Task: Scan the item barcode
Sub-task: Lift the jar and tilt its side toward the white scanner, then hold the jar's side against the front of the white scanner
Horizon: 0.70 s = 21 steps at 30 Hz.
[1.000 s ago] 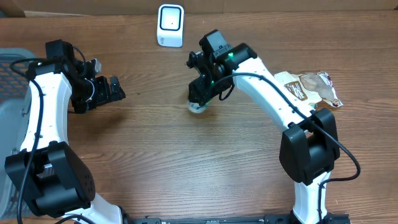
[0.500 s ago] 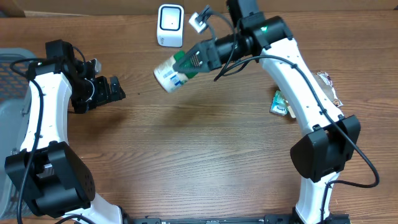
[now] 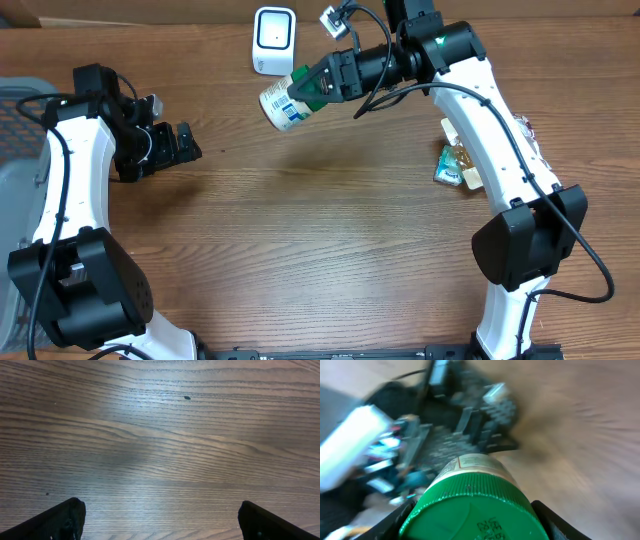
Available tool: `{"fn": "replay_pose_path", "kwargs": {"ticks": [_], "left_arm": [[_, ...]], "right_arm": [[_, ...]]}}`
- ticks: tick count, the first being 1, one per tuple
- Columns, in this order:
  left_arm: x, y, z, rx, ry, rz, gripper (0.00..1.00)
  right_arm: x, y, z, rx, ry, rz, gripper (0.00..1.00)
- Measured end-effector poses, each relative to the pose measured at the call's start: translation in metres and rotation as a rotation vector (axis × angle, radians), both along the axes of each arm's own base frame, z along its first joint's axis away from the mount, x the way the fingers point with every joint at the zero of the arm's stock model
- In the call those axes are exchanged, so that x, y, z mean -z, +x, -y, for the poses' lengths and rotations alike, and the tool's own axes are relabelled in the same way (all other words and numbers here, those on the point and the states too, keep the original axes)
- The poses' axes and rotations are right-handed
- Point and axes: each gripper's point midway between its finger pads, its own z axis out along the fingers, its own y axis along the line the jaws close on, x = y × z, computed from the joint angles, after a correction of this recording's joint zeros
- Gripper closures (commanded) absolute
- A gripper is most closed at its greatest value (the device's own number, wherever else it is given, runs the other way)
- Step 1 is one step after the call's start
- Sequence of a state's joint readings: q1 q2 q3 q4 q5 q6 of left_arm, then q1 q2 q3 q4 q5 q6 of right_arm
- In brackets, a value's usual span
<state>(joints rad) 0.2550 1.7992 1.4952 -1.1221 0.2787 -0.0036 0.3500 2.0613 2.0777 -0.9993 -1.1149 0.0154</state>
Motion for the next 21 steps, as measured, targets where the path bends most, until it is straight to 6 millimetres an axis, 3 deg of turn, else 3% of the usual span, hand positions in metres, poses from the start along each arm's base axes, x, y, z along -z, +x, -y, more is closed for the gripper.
{"fn": "replay_pose_path", "kwargs": {"ticks": [3, 6, 11, 16, 21], "left_arm": [[0.0, 0.0, 0.0, 0.0, 0.0, 0.0, 0.0], [0.0, 0.0, 0.0, 0.0, 0.0, 0.0, 0.0], [0.0, 0.0, 0.0, 0.0, 0.0, 0.0, 0.0], [0.0, 0.0, 0.0, 0.0, 0.0, 0.0, 0.0], [0.0, 0.0, 0.0, 0.0, 0.0, 0.001, 0.0]], "right_arm": [[0.017, 0.022, -0.001, 0.099, -0.122, 0.098, 0.51], [0.03, 0.053, -0.005, 0.235, -0.261, 0.255, 0.41], [0.02, 0.108, -0.02, 0.442, -0.386, 0.603, 0.43], [0.021, 0.155, -0.037, 0.489, -0.426, 0.942, 0.43], [0.056, 0.198, -0.048, 0.463, -0.492, 1.231, 0.44]]}}
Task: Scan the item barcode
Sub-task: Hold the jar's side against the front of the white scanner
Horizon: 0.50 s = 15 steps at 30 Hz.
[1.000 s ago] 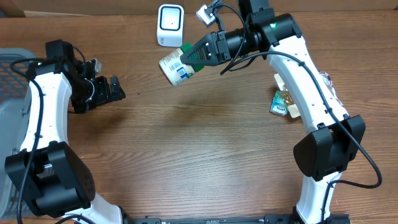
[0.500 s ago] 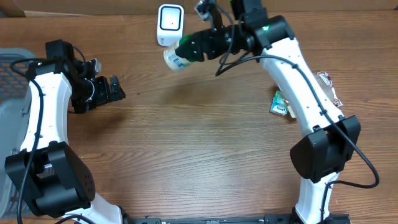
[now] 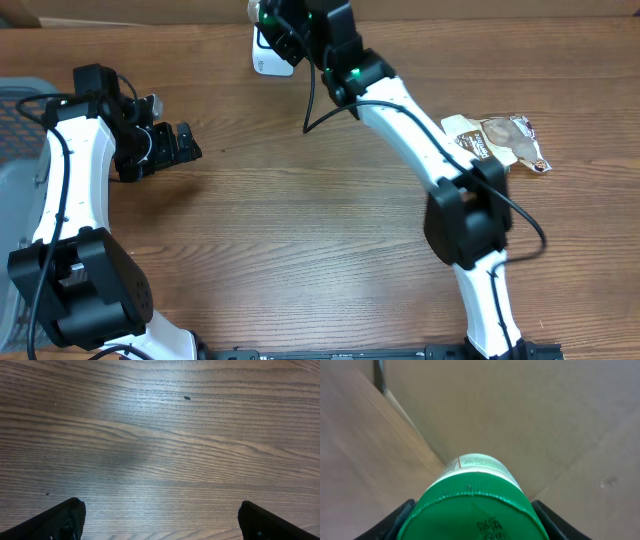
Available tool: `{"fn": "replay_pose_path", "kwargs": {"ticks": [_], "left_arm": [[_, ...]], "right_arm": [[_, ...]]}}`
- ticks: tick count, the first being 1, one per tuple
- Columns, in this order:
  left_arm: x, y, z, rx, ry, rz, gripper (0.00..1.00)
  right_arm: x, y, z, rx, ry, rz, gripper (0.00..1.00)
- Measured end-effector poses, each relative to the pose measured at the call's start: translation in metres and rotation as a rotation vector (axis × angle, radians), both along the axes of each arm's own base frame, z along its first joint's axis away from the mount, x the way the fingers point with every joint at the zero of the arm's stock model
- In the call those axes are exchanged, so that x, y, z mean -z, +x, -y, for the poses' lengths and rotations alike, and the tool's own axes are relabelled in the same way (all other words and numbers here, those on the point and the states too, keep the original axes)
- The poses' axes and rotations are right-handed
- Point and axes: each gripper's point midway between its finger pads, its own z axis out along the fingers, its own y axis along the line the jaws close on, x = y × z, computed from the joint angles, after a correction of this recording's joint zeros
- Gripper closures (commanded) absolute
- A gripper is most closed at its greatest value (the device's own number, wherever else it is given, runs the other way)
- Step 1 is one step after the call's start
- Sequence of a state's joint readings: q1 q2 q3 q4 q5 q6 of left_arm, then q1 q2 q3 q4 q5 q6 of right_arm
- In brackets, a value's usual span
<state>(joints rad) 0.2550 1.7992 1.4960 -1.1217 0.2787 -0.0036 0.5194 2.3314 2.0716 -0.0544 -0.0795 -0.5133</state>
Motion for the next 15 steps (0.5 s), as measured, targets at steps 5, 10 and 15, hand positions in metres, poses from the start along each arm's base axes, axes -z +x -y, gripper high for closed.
{"fn": "replay_pose_path", "kwargs": {"ticks": [5, 10, 15], "left_arm": [[0.0, 0.0, 0.0, 0.0, 0.0, 0.0, 0.0], [0.0, 0.0, 0.0, 0.0, 0.0, 0.001, 0.01], [0.0, 0.0, 0.0, 0.0, 0.0, 0.001, 0.0]], "right_arm": [[0.037, 0.025, -0.005, 0.0, -0.129, 0.183, 0.47], [0.044, 0.041, -0.002, 0.041, -0.153, 0.328, 0.51], [0.054, 0.054, 0.014, 0.071, -0.173, 0.378, 0.51]]}}
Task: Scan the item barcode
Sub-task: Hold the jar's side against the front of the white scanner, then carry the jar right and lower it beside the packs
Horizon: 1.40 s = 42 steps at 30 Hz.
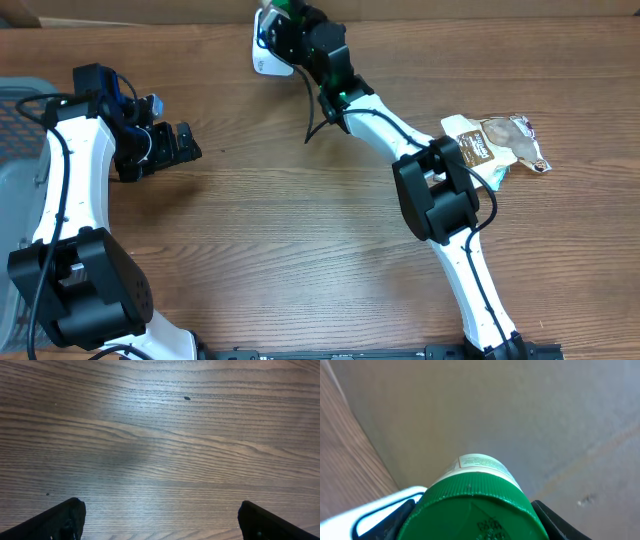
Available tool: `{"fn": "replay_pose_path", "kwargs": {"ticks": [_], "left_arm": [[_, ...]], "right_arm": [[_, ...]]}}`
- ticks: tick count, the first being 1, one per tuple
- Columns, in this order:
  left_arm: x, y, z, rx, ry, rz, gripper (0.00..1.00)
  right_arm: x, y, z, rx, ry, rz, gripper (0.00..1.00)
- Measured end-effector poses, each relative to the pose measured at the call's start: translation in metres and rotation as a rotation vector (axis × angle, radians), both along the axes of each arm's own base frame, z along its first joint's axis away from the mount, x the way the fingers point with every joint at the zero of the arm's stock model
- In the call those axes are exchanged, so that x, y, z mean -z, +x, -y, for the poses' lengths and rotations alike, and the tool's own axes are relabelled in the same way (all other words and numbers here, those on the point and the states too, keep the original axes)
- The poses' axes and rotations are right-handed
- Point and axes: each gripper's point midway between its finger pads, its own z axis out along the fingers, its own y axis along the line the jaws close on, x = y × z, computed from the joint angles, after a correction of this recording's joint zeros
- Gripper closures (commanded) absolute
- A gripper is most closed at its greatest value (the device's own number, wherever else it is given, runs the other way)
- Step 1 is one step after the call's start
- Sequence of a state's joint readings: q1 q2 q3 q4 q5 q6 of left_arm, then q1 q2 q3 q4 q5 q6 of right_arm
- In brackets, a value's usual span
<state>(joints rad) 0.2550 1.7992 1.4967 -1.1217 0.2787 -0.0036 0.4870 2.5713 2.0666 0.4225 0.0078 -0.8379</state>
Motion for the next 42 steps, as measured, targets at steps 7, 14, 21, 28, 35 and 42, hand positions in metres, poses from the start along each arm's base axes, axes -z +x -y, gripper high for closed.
{"fn": "replay_pose_path", "kwargs": {"ticks": [7, 14, 21, 28, 35, 42], "left_arm": [[0.0, 0.0, 0.0, 0.0, 0.0, 0.0, 0.0], [0.0, 0.0, 0.0, 0.0, 0.0, 0.0, 0.0], [0.0, 0.0, 0.0, 0.0, 0.0, 0.0, 0.0], [0.0, 0.0, 0.0, 0.0, 0.0, 0.0, 0.0], [0.0, 0.0, 0.0, 0.0, 0.0, 0.0, 0.0], [0.0, 0.0, 0.0, 0.0, 0.0, 0.0, 0.0]], "right_arm": [[0.011, 0.014, 0.027, 0.019, -0.143, 0.049, 0.46], [0.014, 0.007, 0.014, -0.031, -0.237, 0.093, 0.46], [0.017, 0.0, 0.0, -0.073, -0.263, 0.103, 0.47], [0.018, -0.001, -0.002, -0.078, -0.268, 0.103, 0.46], [0.015, -0.001, -0.002, -0.077, -0.261, 0.11, 0.47], [0.018, -0.003, -0.001, -0.075, -0.192, 0.028, 0.5]]}}
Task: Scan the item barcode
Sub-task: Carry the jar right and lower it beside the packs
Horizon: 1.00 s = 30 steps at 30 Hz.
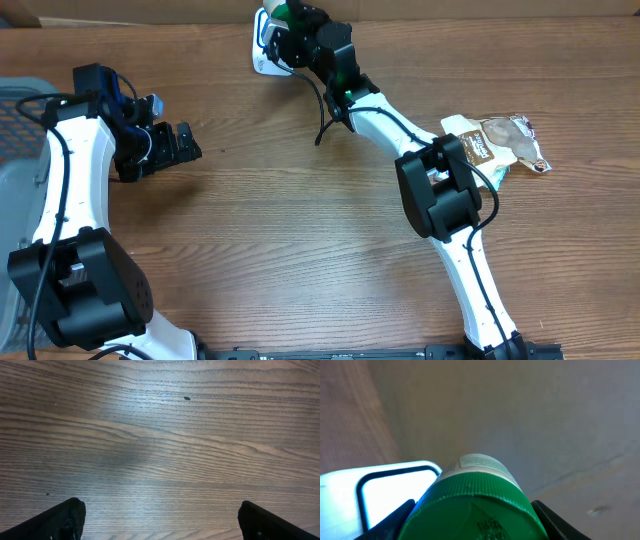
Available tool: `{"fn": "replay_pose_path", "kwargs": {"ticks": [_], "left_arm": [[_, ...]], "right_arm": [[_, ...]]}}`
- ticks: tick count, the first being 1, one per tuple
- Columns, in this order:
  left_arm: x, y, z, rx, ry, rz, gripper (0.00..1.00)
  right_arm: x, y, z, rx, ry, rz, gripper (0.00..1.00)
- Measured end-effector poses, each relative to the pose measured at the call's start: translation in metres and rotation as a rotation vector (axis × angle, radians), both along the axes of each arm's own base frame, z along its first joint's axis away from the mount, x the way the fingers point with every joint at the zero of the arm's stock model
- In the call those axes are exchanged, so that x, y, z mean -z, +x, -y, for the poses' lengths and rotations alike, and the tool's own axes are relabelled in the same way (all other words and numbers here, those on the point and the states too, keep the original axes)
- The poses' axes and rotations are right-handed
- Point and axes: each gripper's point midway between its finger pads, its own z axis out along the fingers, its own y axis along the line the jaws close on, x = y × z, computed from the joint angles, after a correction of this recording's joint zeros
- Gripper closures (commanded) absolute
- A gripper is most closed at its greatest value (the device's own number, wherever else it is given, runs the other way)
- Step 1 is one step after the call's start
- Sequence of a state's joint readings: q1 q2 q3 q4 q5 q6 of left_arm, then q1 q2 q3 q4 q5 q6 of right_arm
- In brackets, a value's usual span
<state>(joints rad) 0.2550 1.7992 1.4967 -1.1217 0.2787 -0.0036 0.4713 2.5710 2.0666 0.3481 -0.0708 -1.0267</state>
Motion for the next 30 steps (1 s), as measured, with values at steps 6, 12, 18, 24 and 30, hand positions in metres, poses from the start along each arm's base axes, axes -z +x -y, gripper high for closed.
{"fn": "replay_pose_path", "kwargs": {"ticks": [6, 12, 18, 24, 30], "left_arm": [[0.0, 0.0, 0.0, 0.0, 0.0, 0.0, 0.0], [0.0, 0.0, 0.0, 0.0, 0.0, 0.001, 0.0], [-0.001, 0.0, 0.0, 0.0, 0.0, 0.002, 0.0], [-0.001, 0.001, 0.0, 0.0, 0.001, 0.002, 0.01], [-0.001, 0.0, 0.0, 0.0, 0.001, 0.002, 0.0]], "right_arm": [[-0.029, -0.017, 0.007, 0.028, 0.108, -0.208, 0.44], [-0.119, -0.073, 0.021, 0.067, 0.26, -0.415, 0.42], [-0.152, -0.152, 0.05, 0.138, 0.299, -0.696, 0.44], [-0.078, -0.21, 0.088, 0.314, 0.145, -1.071, 0.51], [-0.007, -0.242, 0.13, 0.519, 0.041, -1.352, 0.47]]}}
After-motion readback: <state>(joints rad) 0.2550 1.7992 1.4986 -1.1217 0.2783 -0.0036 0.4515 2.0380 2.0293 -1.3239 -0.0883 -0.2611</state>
